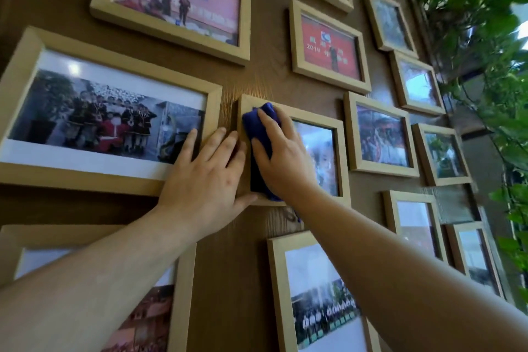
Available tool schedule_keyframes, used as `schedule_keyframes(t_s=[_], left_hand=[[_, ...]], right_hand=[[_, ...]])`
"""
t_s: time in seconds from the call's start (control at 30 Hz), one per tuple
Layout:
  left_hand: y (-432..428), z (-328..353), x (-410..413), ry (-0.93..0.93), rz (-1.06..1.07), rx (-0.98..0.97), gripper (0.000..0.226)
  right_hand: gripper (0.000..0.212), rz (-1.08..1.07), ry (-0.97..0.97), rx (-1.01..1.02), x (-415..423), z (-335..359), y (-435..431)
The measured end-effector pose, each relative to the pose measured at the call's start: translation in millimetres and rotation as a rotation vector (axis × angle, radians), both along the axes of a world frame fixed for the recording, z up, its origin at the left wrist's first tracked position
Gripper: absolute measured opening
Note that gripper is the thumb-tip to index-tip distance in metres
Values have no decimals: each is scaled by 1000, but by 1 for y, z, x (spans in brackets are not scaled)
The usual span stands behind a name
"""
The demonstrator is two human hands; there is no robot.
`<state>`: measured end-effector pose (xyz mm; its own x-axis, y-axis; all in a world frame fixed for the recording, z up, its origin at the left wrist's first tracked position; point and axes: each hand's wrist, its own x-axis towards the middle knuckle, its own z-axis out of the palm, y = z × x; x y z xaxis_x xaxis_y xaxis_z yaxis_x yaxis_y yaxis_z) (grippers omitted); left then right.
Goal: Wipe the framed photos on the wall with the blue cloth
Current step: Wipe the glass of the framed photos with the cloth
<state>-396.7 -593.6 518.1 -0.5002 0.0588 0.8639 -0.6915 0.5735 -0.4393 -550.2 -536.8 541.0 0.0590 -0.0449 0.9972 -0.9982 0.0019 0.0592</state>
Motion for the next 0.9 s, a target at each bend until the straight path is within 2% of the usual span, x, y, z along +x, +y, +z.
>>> schedule_keyframes(t_s=[0.23,0.43,0.57,0.67,0.8,0.9], left_hand=[[-1,3,1,-52,30,-17,86],[-2,3,1,-63,56,-30,87],[-2,3,1,-71,64,-46,86],[-3,3,1,-75,69,-57,87],[-2,2,0,-67,88,-64,84],[-3,2,0,-70,90,-79,85]], right_hand=[[54,-84,-11,37,-34,-11,15],[49,-153,-181,-25,-89,-9,39],[46,-126,-231,-58,-87,-5,36],[50,-86,-135,3,-61,-8,28],[52,-139,156,103,-23,-19,17],[52,-199,228,114,-26,-20,18]])
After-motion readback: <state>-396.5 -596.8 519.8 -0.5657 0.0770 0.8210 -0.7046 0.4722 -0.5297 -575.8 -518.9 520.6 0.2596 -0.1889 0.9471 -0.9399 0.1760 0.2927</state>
